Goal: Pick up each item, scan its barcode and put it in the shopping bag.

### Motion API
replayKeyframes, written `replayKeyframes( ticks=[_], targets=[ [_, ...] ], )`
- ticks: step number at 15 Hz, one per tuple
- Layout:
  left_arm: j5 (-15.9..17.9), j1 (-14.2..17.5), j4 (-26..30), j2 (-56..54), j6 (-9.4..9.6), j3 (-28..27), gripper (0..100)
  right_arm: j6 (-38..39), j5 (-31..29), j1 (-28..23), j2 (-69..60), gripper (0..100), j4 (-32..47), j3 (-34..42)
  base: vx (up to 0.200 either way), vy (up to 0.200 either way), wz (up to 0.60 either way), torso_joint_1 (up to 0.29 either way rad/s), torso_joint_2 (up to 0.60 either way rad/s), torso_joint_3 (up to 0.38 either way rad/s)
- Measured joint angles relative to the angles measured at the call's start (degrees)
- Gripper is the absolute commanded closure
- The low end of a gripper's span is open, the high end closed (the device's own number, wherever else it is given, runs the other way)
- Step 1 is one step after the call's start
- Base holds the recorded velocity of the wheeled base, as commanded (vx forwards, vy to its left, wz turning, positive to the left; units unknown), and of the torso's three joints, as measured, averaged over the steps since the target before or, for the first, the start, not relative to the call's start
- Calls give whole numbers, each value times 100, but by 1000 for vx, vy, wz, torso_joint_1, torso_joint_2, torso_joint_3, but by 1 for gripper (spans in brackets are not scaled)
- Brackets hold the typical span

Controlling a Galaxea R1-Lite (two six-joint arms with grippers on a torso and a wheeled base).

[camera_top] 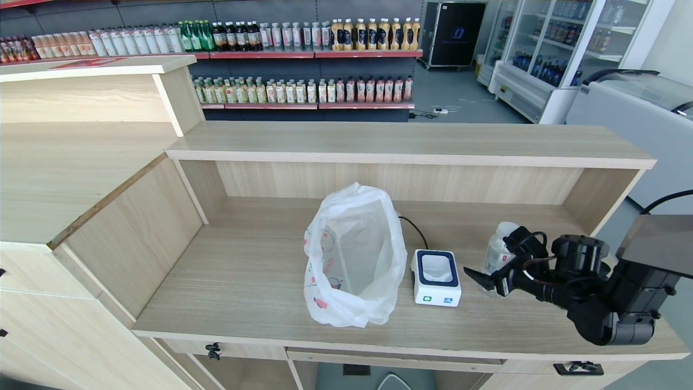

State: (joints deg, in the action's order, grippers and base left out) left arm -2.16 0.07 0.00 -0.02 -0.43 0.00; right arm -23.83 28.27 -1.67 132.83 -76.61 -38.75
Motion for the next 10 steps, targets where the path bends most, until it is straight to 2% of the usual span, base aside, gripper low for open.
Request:
replayKeyframes(
  ticks=[5,10],
  targets=[
    [-2,2,0,0,0,0,0,297,84,-17,-11,100,-233,28,0,0,0,0,0,0],
    [-2,0,0,0,0,0,0,580,-126,-127,-160,100,-228,116,0,0,0,0,0,0]
  ],
)
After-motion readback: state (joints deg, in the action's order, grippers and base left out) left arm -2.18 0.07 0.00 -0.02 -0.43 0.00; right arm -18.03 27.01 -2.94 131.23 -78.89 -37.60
